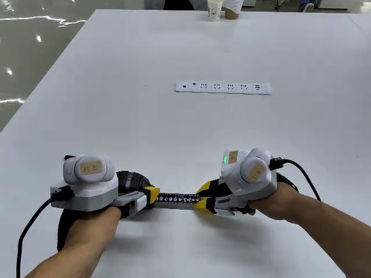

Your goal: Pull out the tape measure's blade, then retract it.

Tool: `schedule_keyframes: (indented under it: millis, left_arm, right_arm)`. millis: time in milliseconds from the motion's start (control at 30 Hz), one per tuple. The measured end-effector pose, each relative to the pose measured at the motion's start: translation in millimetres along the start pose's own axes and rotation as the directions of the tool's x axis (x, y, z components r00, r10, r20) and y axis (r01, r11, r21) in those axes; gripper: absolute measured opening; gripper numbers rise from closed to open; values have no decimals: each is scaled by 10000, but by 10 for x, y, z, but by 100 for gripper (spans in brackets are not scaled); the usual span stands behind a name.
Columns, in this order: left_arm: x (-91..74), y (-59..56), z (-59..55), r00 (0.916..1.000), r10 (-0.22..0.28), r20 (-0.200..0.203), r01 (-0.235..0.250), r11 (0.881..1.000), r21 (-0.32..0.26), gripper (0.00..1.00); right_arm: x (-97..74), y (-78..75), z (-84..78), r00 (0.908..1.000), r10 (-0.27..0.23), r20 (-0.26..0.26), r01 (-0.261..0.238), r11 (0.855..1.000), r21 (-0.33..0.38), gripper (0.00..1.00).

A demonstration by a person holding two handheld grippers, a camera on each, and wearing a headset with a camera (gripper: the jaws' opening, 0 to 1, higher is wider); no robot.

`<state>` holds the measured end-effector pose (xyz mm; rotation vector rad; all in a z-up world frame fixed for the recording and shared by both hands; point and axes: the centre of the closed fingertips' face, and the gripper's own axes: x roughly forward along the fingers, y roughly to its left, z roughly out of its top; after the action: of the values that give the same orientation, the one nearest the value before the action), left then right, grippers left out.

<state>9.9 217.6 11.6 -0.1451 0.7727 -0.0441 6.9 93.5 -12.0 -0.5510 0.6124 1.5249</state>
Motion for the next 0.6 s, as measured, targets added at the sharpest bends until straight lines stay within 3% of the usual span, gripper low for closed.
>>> schedule_keyframes:
  millis: [600]
  left_arm:
    - [8, 6, 2, 10000, -12, -19, 12, 10000, -78, 60]
  right_arm:
    - [149, 6, 129, 9999, 97, 136, -96, 9999, -88, 10]
